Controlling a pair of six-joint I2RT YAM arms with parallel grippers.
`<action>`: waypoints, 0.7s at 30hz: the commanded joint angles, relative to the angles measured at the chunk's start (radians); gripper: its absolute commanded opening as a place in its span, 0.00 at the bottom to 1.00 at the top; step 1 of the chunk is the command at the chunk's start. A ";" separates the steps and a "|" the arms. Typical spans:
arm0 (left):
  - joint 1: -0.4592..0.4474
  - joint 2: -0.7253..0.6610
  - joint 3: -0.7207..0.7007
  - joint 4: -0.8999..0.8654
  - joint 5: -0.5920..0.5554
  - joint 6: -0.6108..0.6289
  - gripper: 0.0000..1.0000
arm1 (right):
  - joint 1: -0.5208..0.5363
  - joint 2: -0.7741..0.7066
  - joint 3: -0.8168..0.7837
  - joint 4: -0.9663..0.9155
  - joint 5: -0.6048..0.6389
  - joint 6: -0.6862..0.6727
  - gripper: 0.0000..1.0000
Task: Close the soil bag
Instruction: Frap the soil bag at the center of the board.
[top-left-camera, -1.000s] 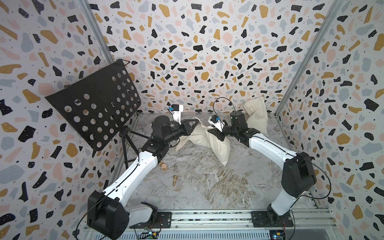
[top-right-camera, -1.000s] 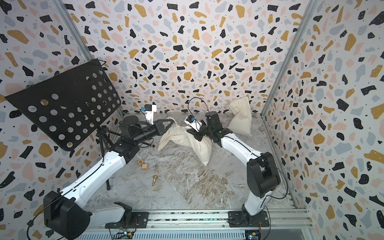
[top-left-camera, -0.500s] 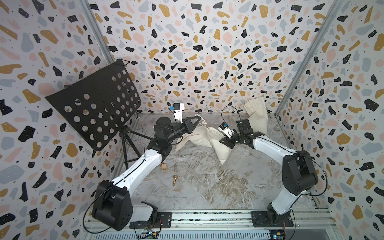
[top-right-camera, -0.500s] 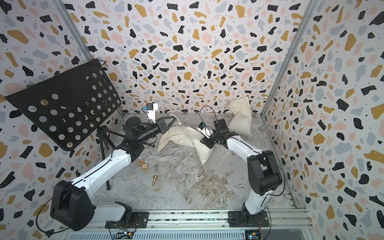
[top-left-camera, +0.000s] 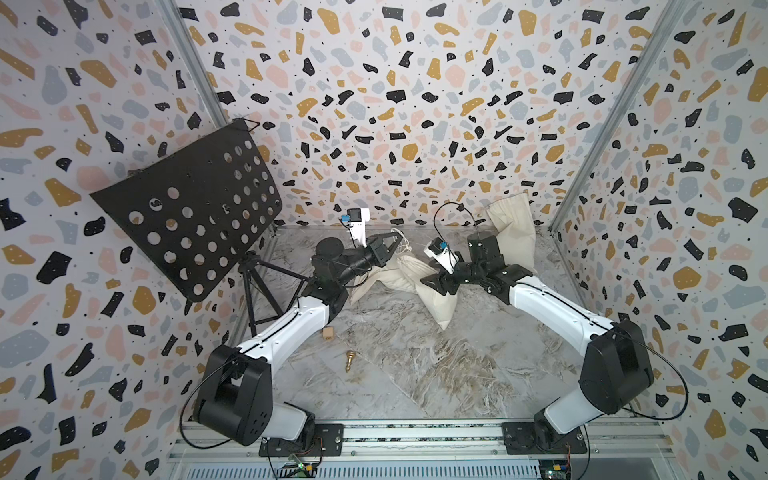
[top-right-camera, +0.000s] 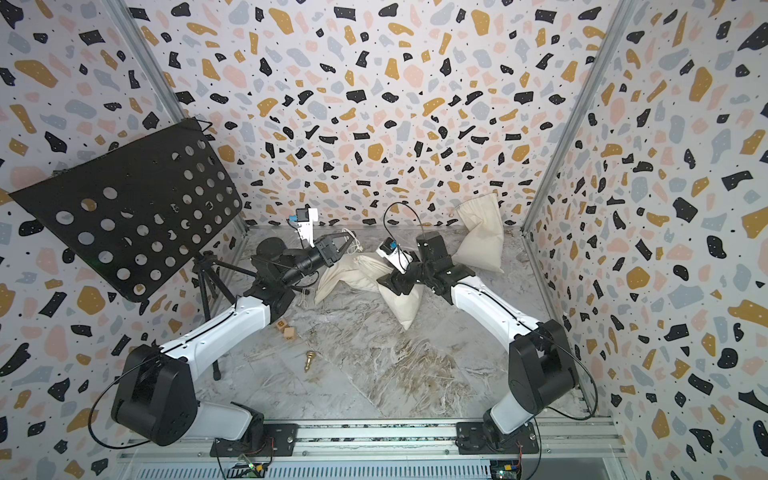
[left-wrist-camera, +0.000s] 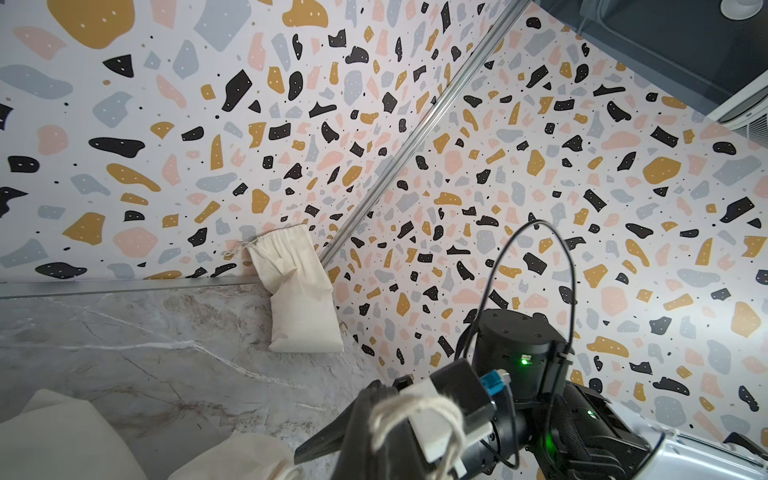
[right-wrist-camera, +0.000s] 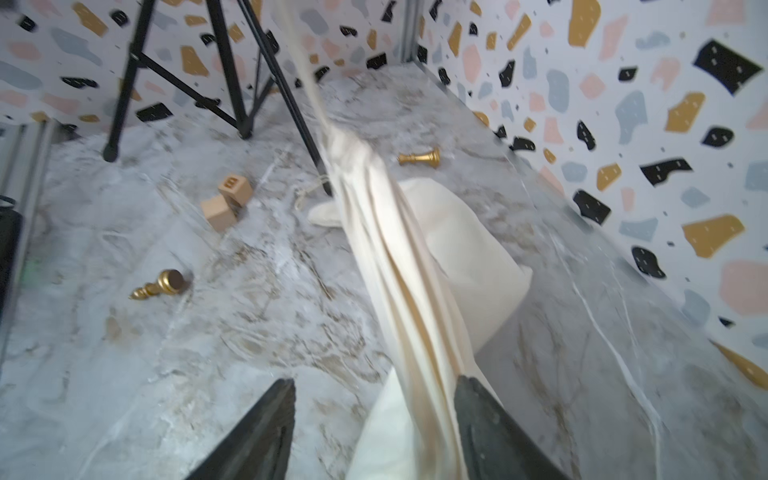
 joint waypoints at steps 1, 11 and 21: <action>-0.001 -0.041 -0.002 0.075 0.018 0.012 0.00 | 0.040 0.008 0.087 0.122 -0.070 0.095 0.68; -0.001 -0.077 -0.004 0.073 0.021 0.005 0.00 | 0.065 0.126 0.178 0.305 -0.089 0.237 0.59; -0.001 -0.107 0.020 0.078 0.035 -0.019 0.00 | 0.064 0.150 0.139 0.196 -0.022 0.157 0.13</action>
